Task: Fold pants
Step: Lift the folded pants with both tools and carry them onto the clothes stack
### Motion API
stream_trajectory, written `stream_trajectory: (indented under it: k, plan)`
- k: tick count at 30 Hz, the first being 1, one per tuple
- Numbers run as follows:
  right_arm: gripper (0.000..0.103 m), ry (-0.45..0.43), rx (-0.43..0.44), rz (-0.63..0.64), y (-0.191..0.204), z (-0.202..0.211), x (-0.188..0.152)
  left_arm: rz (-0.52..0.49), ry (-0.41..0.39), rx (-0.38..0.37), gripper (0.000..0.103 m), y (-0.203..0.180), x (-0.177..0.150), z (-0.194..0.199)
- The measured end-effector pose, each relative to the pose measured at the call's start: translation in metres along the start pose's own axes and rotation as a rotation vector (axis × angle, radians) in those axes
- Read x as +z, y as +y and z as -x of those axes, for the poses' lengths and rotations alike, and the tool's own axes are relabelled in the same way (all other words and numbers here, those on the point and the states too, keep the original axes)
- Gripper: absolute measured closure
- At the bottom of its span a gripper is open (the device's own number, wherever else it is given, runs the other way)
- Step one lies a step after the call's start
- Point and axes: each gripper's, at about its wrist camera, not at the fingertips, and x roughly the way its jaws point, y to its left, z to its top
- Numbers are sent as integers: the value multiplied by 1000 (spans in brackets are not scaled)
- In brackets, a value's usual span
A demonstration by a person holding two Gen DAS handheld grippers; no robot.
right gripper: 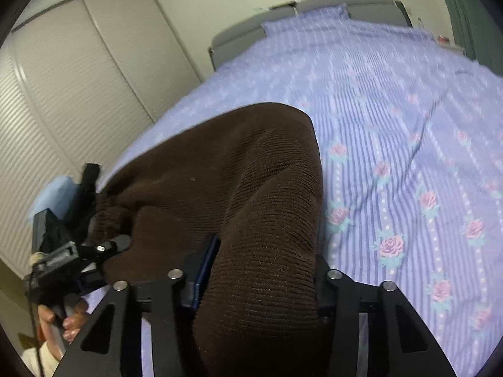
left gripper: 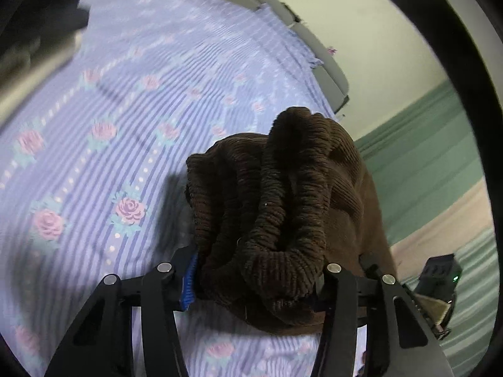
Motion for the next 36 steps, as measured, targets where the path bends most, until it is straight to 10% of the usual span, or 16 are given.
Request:
stream_trajectory:
  k: [21,36]
  plan:
    - [59,-202,120,120,142,171,-14,-219,-247,2,53,-76,-46,259]
    - [59,-167,268,188,309,89,60,-191,-417,171,53,-3,65,404]
